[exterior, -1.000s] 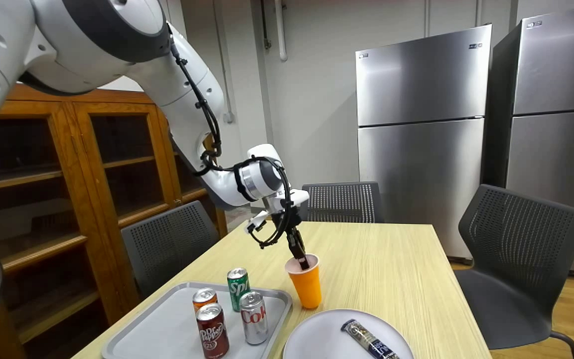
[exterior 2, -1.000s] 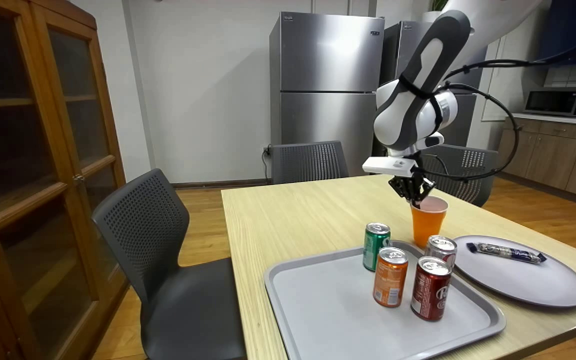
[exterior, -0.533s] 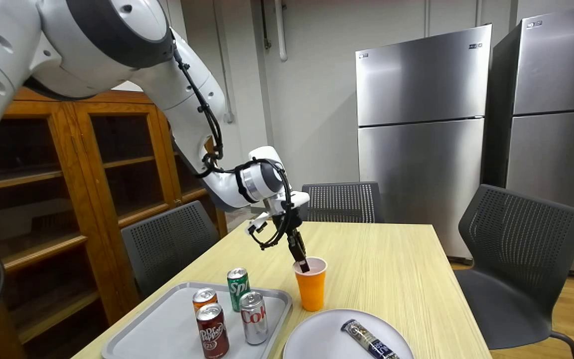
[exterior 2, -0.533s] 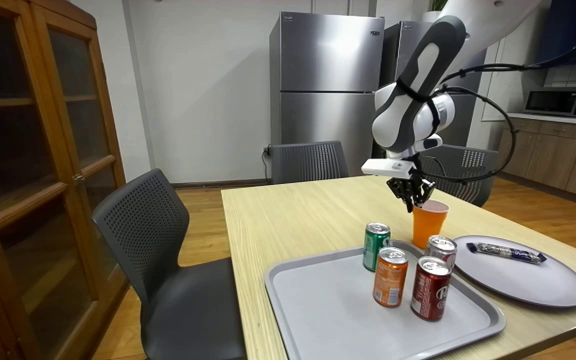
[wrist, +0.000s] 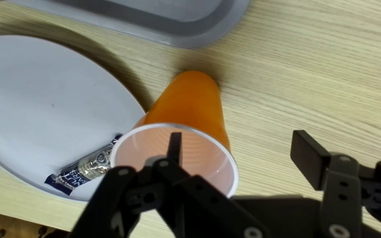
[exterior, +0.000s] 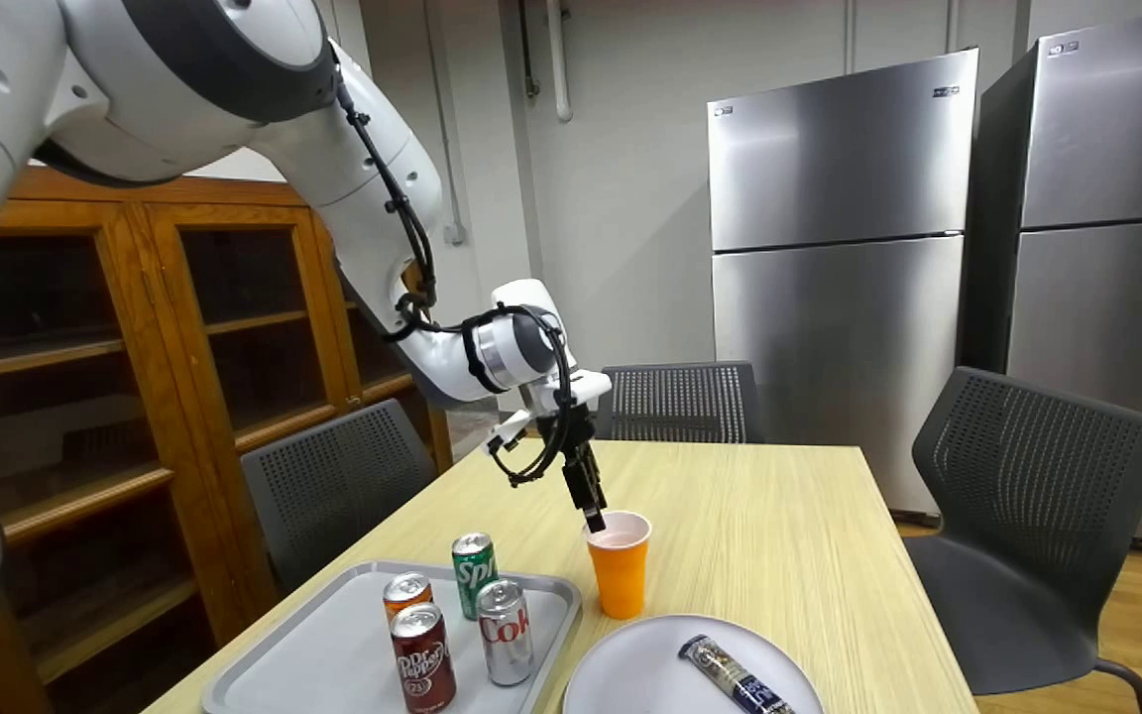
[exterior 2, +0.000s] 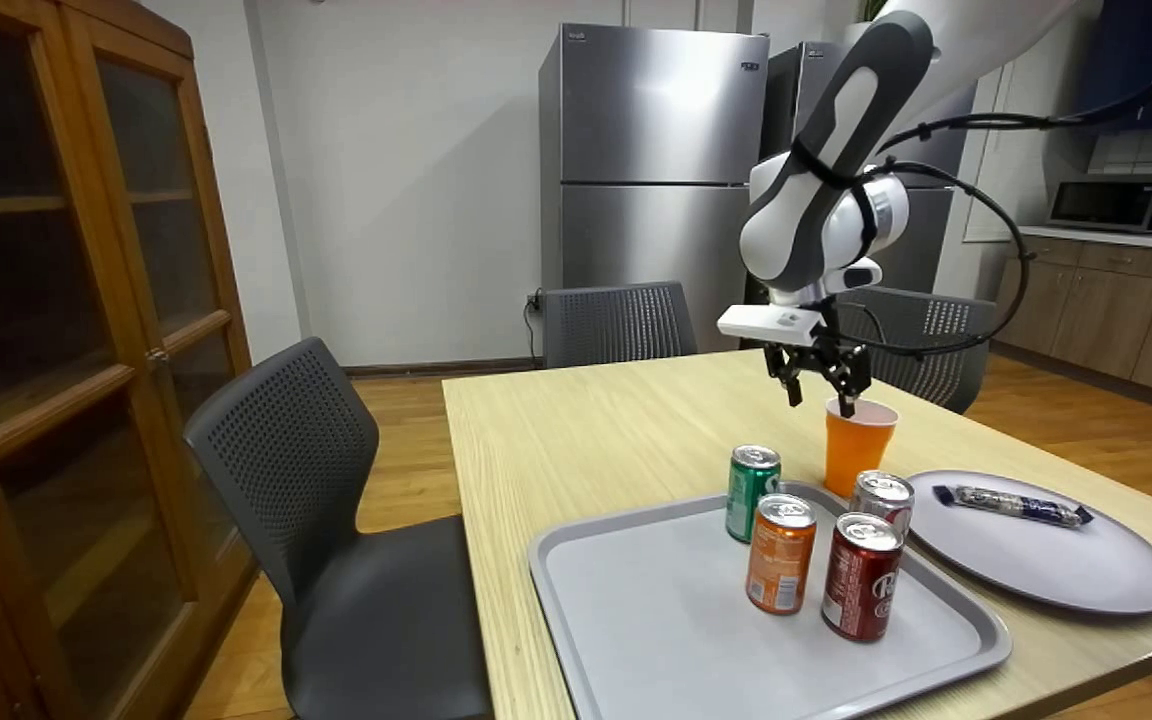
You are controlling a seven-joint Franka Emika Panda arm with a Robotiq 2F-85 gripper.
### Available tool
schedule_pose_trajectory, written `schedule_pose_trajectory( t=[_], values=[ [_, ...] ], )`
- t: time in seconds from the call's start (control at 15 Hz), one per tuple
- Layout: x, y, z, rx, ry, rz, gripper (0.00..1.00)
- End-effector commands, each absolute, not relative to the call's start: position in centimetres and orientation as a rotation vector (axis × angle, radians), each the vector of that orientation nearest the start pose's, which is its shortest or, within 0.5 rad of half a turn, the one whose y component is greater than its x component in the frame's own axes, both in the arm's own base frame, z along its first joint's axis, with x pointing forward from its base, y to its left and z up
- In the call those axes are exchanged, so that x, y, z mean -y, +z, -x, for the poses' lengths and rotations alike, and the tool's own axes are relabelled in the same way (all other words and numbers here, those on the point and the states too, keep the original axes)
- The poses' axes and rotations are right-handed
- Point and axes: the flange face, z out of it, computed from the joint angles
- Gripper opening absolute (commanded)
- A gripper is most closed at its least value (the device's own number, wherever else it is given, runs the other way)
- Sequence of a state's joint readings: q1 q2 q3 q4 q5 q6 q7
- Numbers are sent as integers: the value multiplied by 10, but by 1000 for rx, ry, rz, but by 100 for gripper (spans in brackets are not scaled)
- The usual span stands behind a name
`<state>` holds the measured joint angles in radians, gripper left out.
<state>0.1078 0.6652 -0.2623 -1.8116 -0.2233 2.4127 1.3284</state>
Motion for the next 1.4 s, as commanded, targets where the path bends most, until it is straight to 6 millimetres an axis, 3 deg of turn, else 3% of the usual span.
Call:
schedule_pose_trajectory(
  t=[0.0, 0.4, 0.67, 0.93, 1.33],
  values=[
    [82, 216, -624, -1993, -238, 2723, 100],
    [89, 263, -587, -1908, -265, 2733, 100],
    [107, 282, -555, -1835, -284, 2825, 100],
    [132, 285, -524, -1834, -271, 2879, 100],
    [169, 273, -490, -1837, -192, 2940, 100]
  ],
)
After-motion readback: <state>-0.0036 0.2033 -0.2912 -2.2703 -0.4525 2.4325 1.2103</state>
